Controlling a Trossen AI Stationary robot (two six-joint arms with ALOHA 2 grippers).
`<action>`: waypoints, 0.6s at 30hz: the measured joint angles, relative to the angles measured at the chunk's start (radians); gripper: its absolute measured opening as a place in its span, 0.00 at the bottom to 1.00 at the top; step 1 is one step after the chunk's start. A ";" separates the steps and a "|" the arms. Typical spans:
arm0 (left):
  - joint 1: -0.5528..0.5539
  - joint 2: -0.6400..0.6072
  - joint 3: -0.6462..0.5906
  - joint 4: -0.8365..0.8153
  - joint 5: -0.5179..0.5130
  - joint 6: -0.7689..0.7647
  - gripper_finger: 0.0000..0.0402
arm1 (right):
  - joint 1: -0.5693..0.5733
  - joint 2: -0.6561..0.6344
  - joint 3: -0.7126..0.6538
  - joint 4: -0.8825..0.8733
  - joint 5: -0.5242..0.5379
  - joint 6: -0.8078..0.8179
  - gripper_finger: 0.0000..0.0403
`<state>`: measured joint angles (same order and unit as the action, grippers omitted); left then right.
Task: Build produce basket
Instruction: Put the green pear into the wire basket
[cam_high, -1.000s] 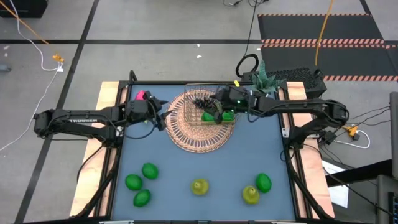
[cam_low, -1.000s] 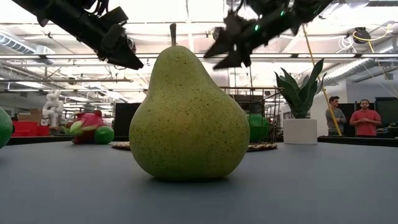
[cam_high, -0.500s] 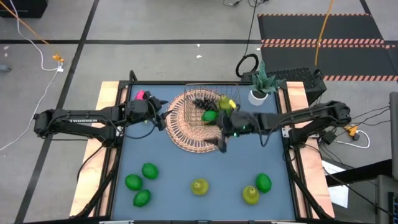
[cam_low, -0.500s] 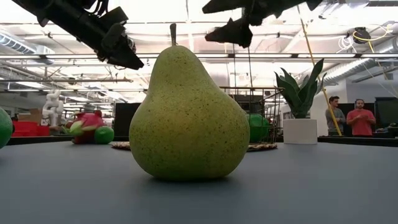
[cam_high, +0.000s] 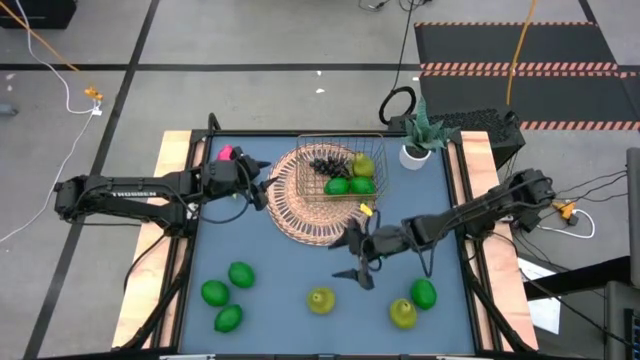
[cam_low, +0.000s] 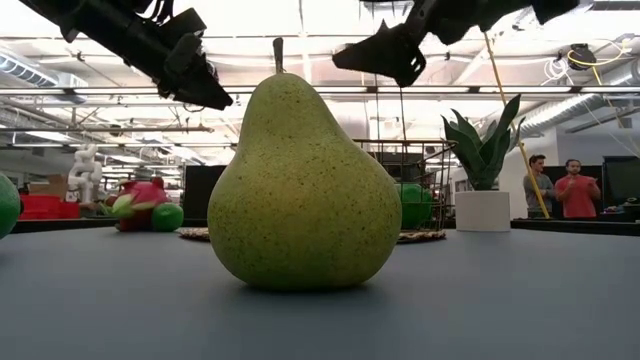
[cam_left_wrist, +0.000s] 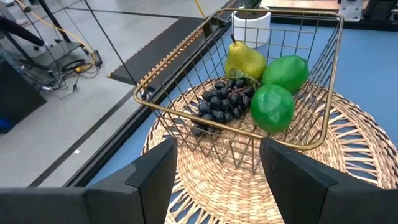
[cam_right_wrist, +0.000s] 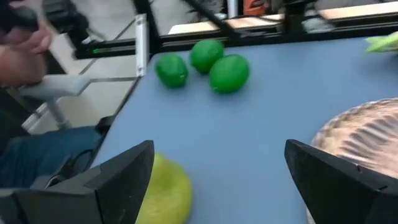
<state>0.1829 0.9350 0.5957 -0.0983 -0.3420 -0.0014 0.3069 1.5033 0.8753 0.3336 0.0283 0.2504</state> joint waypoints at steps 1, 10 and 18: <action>0.000 0.000 0.000 0.001 0.000 0.002 0.58 | 0.008 0.016 0.000 0.017 -0.027 0.000 0.88; 0.001 0.000 0.000 0.025 0.000 -0.012 0.58 | -0.009 0.197 0.000 0.217 -0.183 0.022 0.87; 0.001 0.000 0.000 0.021 0.000 -0.014 0.58 | -0.052 0.353 0.025 0.462 -0.397 0.052 0.76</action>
<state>0.1837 0.9352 0.5961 -0.0778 -0.3416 -0.0152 0.2551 1.8561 0.8999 0.7953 -0.3689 0.3027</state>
